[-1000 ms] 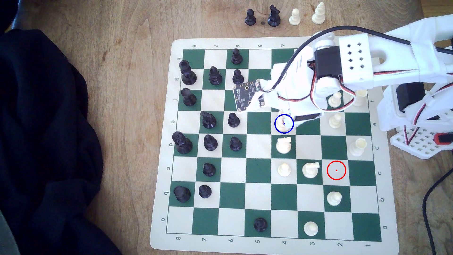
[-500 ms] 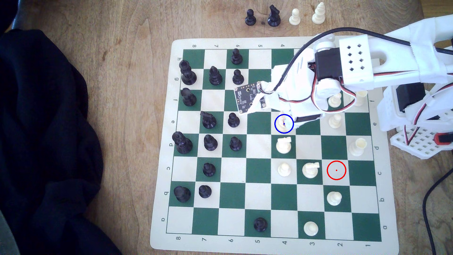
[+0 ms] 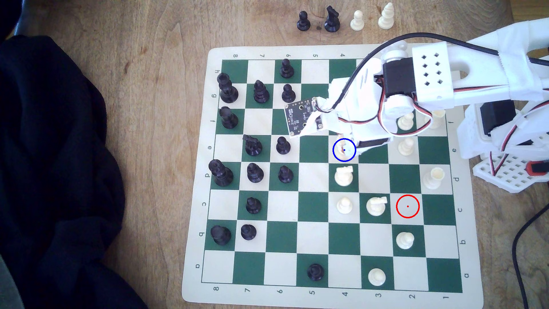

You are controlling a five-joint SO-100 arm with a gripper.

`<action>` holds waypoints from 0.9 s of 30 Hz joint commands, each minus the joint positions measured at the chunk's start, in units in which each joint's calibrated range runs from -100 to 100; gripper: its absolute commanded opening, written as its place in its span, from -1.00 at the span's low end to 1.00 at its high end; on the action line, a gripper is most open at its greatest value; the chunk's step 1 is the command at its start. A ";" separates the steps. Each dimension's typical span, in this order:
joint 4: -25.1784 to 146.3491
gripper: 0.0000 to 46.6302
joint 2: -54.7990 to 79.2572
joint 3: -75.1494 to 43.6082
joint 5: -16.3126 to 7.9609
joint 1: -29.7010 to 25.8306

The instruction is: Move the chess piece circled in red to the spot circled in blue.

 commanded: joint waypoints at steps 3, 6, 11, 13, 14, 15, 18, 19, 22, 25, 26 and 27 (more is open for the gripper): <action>-0.22 -0.38 -2.89 0.18 0.20 0.59; -0.30 -0.36 -4.76 0.27 0.05 0.83; 2.32 -0.30 -8.67 -0.45 0.05 1.06; 2.57 -0.27 -10.28 -0.45 0.00 1.38; 2.65 -0.26 -11.13 -0.36 0.00 1.53; 3.14 -0.24 -12.91 -0.27 0.00 1.92; 3.30 -0.24 -17.07 0.36 -0.15 2.24; 3.30 -0.24 -20.64 1.27 -0.20 2.63; 3.30 -0.23 -25.39 2.54 -0.05 3.80; 3.71 -0.23 -27.43 3.36 0.05 3.80; 3.71 -0.23 -28.19 3.90 0.00 3.57; 3.71 -0.23 -29.21 4.54 -0.10 3.33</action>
